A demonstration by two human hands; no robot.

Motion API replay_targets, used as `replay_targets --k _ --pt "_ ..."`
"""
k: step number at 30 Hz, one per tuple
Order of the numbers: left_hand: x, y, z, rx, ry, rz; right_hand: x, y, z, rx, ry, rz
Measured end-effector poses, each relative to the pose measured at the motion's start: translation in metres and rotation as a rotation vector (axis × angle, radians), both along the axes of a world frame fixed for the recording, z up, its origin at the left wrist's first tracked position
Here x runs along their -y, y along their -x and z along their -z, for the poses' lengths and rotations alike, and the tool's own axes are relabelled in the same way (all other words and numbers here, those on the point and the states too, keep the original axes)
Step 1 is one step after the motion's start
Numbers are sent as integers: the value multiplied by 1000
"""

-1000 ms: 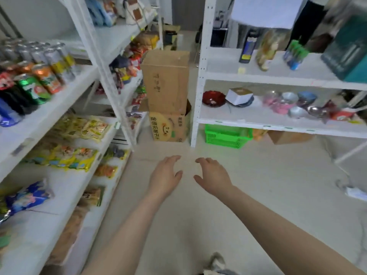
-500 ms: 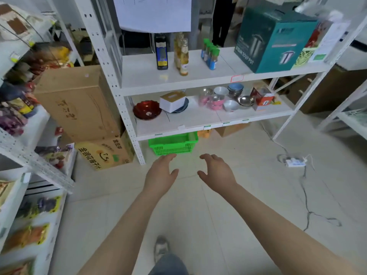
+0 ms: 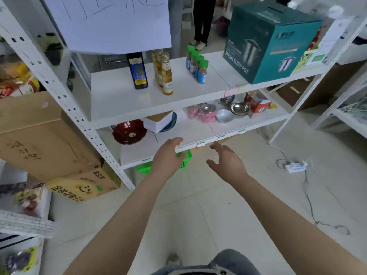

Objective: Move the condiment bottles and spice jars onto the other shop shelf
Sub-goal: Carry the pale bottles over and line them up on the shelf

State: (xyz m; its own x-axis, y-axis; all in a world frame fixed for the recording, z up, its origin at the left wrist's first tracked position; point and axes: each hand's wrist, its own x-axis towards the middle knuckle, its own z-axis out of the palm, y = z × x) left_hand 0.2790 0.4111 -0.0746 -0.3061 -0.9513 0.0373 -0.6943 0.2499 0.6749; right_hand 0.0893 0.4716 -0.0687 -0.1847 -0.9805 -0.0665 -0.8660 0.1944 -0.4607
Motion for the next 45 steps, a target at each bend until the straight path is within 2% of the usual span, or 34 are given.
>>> replay_targets --k 6,17,28,35,38,42,45 --pt "67 50 16 -15 -22 -22 80 49 8 -4 -1 -37" --pt "164 122 3 -8 -12 -312 237 125 -11 17 30 -349" --pt "283 103 -5 -95 -22 -656 374 102 -22 140 72 -507" --pt "356 98 4 -213 -44 -728 438 84 -24 234 59 -516" --pt "368 101 12 -257 -23 -760 458 80 -23 258 44 -545" --pt "364 108 14 -415 -2 -810 483 71 -23 309 20 -573" --pt "352 106 14 -421 -7 -841 492 57 -26 413 37 -585"
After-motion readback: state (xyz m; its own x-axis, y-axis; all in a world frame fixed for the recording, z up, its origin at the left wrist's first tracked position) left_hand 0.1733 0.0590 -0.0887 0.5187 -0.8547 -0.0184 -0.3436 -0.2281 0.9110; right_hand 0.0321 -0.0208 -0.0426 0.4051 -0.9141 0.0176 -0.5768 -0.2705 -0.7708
